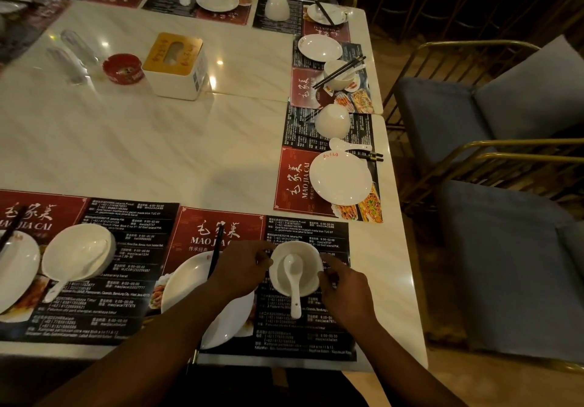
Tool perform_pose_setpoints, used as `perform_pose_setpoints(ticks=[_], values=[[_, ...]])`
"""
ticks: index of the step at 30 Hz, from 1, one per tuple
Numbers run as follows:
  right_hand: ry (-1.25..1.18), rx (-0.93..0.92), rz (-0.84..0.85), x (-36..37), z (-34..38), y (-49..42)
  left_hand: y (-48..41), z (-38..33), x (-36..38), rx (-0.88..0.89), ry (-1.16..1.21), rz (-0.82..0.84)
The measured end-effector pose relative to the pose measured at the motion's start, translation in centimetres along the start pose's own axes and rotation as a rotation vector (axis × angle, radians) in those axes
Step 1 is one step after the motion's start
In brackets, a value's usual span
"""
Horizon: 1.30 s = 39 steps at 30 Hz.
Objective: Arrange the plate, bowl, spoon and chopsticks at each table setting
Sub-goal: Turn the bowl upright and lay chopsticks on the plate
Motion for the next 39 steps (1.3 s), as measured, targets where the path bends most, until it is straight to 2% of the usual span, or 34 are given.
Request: perform_pose_setpoints(ticks=[14, 19, 23, 26, 34, 39], values=[[-0.031, 0.001, 0.071, -0.2, -0.7, -0.4, 0.0, 1.0, -0.4, 0.004, 0.027, -0.012], [-0.059, 0.050, 0.127, -0.6, -1.4, -1.8, 0.0, 2.6, -2.8, -0.042, 0.014, -0.173], [-0.049, 0.015, 0.200, -0.6, -1.4, -2.7, 0.0, 4.3, -5.1, -0.175, 0.071, -0.257], [-0.047, -0.026, 0.262, -0.4, -1.5, -3.3, 0.1, 4.8, -6.0, -0.220, -0.003, -0.319], [0.153, -0.199, 0.562, -2.5, -5.4, -5.4, -0.1, -0.5, -2.8, -0.191, -0.008, -0.469], [0.254, -0.291, 0.675, -6.3, -10.3, -8.0, -1.8, -6.6, 1.6, -0.193, -0.014, -0.534]])
Point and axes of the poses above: each hand's wrist, its own y-axis away from the middle knuckle, its own x-axis out of the palm, z = x × y, the point moved 4 cm from there along -y, towards the middle knuckle, and after that the axes turned 2 degrees about -z, right-handed, at the moved point
